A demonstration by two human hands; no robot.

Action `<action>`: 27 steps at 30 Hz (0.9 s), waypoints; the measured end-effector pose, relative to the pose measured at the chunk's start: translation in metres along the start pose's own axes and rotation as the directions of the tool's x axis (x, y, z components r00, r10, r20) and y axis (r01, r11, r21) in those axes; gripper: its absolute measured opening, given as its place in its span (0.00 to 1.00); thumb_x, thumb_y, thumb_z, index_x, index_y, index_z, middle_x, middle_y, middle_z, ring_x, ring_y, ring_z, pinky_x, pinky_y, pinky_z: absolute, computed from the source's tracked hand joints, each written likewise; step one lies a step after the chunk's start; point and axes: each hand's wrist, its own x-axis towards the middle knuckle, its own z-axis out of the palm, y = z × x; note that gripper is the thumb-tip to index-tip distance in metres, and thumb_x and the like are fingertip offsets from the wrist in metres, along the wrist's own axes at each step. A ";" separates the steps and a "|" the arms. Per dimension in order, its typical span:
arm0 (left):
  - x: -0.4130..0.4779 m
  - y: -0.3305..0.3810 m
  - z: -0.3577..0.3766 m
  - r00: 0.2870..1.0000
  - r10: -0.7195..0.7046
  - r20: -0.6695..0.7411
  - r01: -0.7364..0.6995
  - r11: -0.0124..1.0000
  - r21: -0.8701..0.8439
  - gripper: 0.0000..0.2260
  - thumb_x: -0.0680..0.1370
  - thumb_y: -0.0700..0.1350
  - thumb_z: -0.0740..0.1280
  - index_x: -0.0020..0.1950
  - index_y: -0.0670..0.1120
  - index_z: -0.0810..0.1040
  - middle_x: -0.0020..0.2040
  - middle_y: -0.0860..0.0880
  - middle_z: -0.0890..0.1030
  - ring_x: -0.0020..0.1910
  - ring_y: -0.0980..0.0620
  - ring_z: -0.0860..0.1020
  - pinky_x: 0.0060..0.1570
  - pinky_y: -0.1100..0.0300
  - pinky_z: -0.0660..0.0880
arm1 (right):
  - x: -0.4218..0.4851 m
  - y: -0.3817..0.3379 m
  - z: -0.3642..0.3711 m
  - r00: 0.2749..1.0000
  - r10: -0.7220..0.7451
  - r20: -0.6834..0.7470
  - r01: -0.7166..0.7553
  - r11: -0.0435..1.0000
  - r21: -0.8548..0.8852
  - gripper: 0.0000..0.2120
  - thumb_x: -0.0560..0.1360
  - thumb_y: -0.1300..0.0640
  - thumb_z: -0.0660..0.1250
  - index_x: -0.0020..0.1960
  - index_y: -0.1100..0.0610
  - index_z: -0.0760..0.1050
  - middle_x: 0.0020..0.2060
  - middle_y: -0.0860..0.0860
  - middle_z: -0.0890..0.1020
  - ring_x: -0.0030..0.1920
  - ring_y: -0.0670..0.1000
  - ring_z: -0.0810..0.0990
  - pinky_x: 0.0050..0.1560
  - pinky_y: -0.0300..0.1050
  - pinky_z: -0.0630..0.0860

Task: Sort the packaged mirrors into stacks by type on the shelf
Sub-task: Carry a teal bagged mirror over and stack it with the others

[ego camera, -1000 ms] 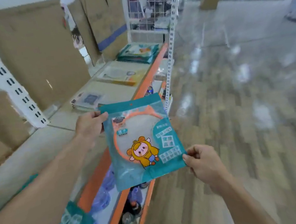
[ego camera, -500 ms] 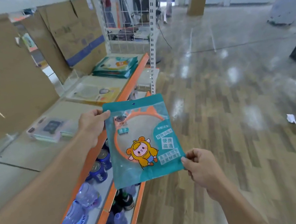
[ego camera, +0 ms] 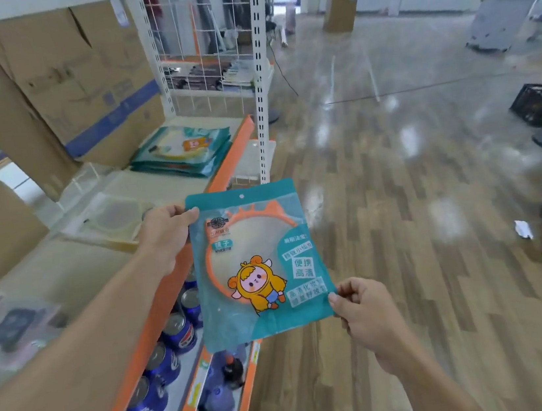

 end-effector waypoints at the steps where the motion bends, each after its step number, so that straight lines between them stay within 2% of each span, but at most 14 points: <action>1: 0.013 0.005 0.003 1.000 -0.004 -0.011 0.004 1.000 0.003 0.09 0.77 0.42 0.68 0.37 0.45 0.74 0.38 0.46 0.80 0.36 0.50 0.76 0.39 0.56 0.73 | 0.014 -0.008 0.001 1.000 0.002 0.003 -0.002 1.000 0.004 0.06 0.77 0.62 0.64 0.42 0.61 0.75 0.34 0.54 0.80 0.29 0.46 0.70 0.30 0.41 0.67; 3: 0.040 0.016 0.008 0.999 -0.007 -0.037 0.008 1.000 0.018 0.09 0.77 0.43 0.68 0.37 0.45 0.75 0.38 0.46 0.80 0.36 0.50 0.76 0.39 0.56 0.74 | 0.043 -0.022 0.005 1.000 0.002 0.008 -0.002 1.000 0.012 0.05 0.78 0.62 0.64 0.43 0.62 0.76 0.35 0.54 0.81 0.29 0.46 0.70 0.28 0.40 0.67; 5: 0.065 0.023 0.011 0.998 -0.017 -0.052 0.018 1.000 0.016 0.07 0.76 0.43 0.68 0.38 0.45 0.76 0.39 0.46 0.81 0.38 0.49 0.77 0.43 0.53 0.76 | 0.070 -0.035 0.009 1.000 -0.001 0.009 0.001 1.000 0.005 0.05 0.78 0.62 0.64 0.44 0.62 0.76 0.35 0.55 0.81 0.28 0.46 0.69 0.27 0.39 0.67; 7: 0.086 0.029 0.016 0.998 -0.025 -0.059 0.025 1.000 0.009 0.06 0.77 0.43 0.68 0.41 0.43 0.76 0.39 0.46 0.81 0.37 0.50 0.77 0.42 0.55 0.76 | 0.093 -0.044 0.013 1.000 -0.005 0.010 0.005 1.000 0.017 0.06 0.78 0.62 0.64 0.43 0.62 0.75 0.33 0.54 0.81 0.27 0.46 0.69 0.26 0.39 0.66; 11: 0.119 0.037 0.027 0.998 -0.029 -0.061 0.032 0.999 0.037 0.05 0.77 0.43 0.68 0.43 0.43 0.77 0.41 0.46 0.82 0.38 0.51 0.78 0.46 0.54 0.77 | 0.130 -0.055 0.016 1.000 0.017 0.019 -0.017 1.000 0.023 0.06 0.77 0.62 0.64 0.42 0.61 0.75 0.31 0.50 0.81 0.28 0.47 0.70 0.28 0.41 0.67; 16: 0.150 0.044 0.045 0.995 -0.034 -0.099 0.041 0.996 0.073 0.05 0.77 0.43 0.68 0.46 0.41 0.78 0.40 0.46 0.81 0.38 0.51 0.77 0.47 0.54 0.77 | 0.168 -0.064 0.013 0.998 0.049 0.047 -0.050 0.999 0.020 0.06 0.78 0.61 0.64 0.42 0.61 0.75 0.34 0.53 0.81 0.30 0.48 0.71 0.30 0.43 0.68; 20: 0.171 0.051 0.061 0.988 -0.054 -0.146 0.061 0.997 0.045 0.05 0.77 0.42 0.68 0.44 0.41 0.77 0.38 0.48 0.80 0.36 0.53 0.77 0.45 0.56 0.77 | 0.203 -0.075 0.005 0.996 0.038 0.076 -0.038 0.999 -0.006 0.06 0.78 0.61 0.64 0.43 0.61 0.75 0.35 0.52 0.83 0.30 0.45 0.73 0.31 0.40 0.69; 23: 0.185 0.057 0.068 0.979 -0.070 -0.190 0.078 0.996 0.033 0.06 0.77 0.42 0.68 0.41 0.42 0.77 0.38 0.47 0.81 0.37 0.51 0.77 0.46 0.54 0.78 | 0.233 -0.086 -0.002 0.991 0.023 0.133 -0.025 0.999 0.020 0.06 0.78 0.62 0.63 0.43 0.62 0.74 0.32 0.50 0.81 0.25 0.41 0.73 0.27 0.36 0.68; 25: 0.196 0.062 0.073 0.968 -0.078 -0.238 0.087 0.996 0.028 0.09 0.77 0.42 0.68 0.37 0.44 0.75 0.37 0.46 0.80 0.38 0.49 0.76 0.45 0.53 0.77 | 0.254 -0.095 -0.008 0.986 0.011 0.167 -0.014 1.000 0.016 0.07 0.78 0.62 0.64 0.42 0.61 0.75 0.31 0.50 0.81 0.26 0.44 0.71 0.27 0.39 0.66; 27: 0.204 0.065 0.080 0.954 -0.087 -0.287 0.096 0.995 0.017 0.11 0.77 0.42 0.68 0.35 0.45 0.73 0.35 0.46 0.78 0.35 0.50 0.74 0.40 0.55 0.74 | 0.277 -0.103 -0.014 0.980 -0.009 0.199 0.007 1.000 0.010 0.07 0.77 0.63 0.64 0.40 0.61 0.74 0.31 0.52 0.79 0.28 0.47 0.69 0.27 0.40 0.64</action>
